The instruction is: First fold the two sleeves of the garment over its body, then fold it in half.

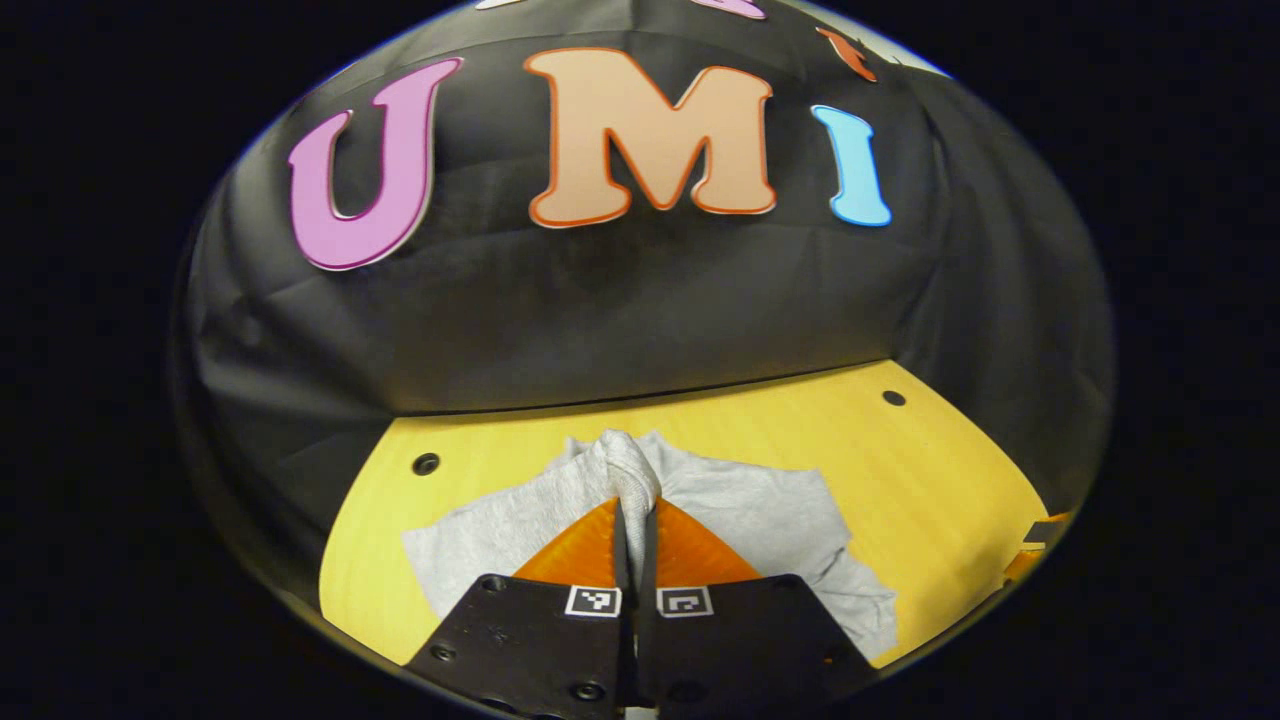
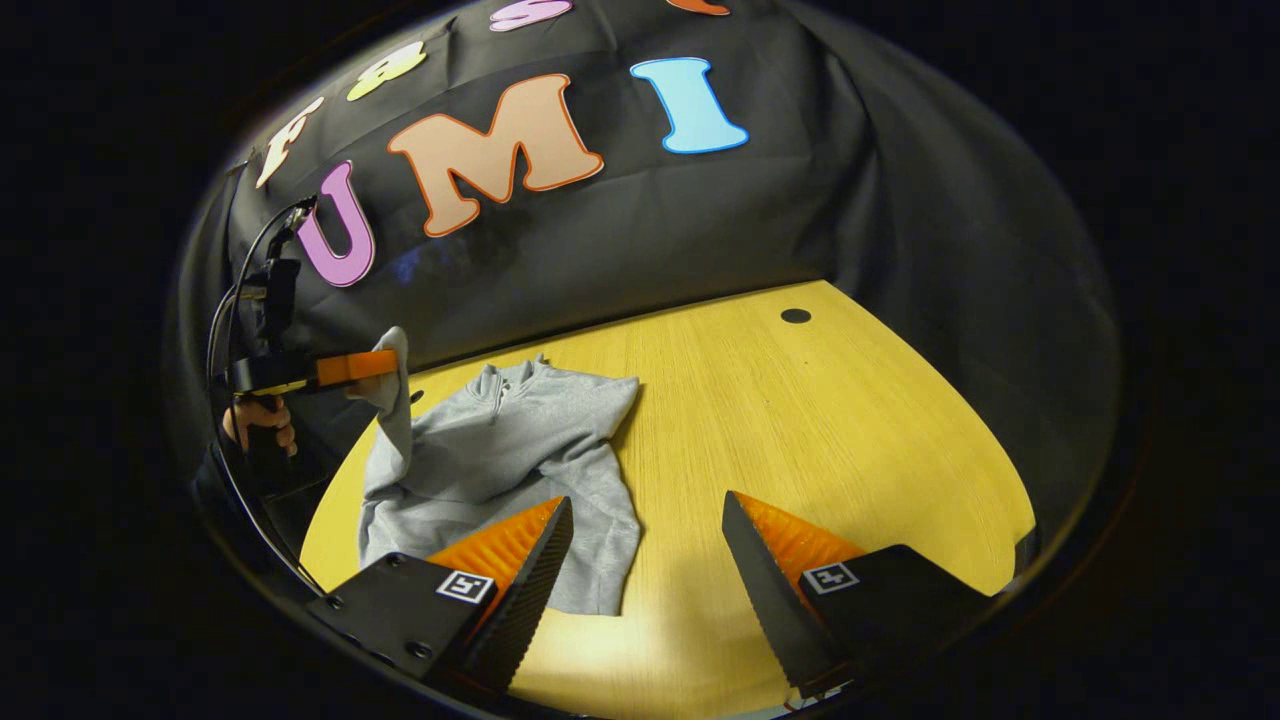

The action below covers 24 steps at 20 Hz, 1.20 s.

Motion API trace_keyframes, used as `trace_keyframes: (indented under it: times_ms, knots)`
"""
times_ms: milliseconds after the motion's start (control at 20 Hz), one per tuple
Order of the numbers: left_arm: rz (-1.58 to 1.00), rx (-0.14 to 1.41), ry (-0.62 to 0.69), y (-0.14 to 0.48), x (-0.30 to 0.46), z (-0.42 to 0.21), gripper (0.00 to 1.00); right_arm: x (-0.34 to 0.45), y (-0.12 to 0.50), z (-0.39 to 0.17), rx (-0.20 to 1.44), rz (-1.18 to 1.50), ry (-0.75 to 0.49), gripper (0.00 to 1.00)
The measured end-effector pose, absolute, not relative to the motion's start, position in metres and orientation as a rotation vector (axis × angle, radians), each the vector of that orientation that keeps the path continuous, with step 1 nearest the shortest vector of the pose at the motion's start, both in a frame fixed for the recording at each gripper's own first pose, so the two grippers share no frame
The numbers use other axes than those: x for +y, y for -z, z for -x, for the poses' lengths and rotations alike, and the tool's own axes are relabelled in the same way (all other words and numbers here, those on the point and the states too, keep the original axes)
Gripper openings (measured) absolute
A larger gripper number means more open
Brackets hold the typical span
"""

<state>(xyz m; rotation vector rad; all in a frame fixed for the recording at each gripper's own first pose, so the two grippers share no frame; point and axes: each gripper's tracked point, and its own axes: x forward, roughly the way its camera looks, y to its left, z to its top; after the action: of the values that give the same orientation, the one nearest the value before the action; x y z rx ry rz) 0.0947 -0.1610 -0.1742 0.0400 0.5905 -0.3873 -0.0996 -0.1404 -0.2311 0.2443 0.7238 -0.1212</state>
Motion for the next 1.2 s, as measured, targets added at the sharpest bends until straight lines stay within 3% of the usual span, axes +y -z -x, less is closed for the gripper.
trace_keyframes:
  times_ms: [450, 500, 600, 700, 750, 900, 950, 1150, 1200]
  knots:
    - [-0.069, 0.691, 0.519, 0.232, -0.253, -0.081, 0.0, -0.17, 0.235, 0.132, 0.741, -0.24, 0.179, 0.96]
    - [-0.08, 0.71, 0.526, 0.244, -0.259, -0.08, 0.0, -0.172, 0.237, 0.135, 0.741, -0.237, 0.182, 0.9]
    - [-0.102, 0.731, 0.521, 0.263, -0.268, -0.082, 0.0, -0.174, 0.237, 0.138, 0.741, -0.239, 0.186, 0.9]
    - [-0.116, 0.756, 0.513, 0.277, -0.275, -0.081, 0.03, -0.175, 0.238, 0.141, 0.745, -0.243, 0.187, 0.96]
    - [-0.117, 0.77, 0.518, 0.283, -0.278, -0.08, 0.06, -0.175, 0.239, 0.141, 0.747, -0.243, 0.185, 0.91]
    - [-0.089, 0.768, 0.552, 0.282, -0.284, -0.075, 0.17, -0.17, 0.241, 0.136, 0.752, -0.242, 0.167, 0.91]
    - [-0.071, 0.748, 0.562, 0.275, -0.284, -0.074, 0.31, -0.167, 0.243, 0.132, 0.75, -0.243, 0.158, 0.96]
    - [-0.036, 0.691, 0.519, 0.25, -0.246, -0.072, 0.94, -0.148, 0.244, 0.116, 0.74, -0.248, 0.113, 0.96]
    - [-0.036, 0.677, 0.501, 0.245, -0.231, -0.071, 0.97, -0.143, 0.246, 0.112, 0.738, -0.245, 0.1, 0.96]
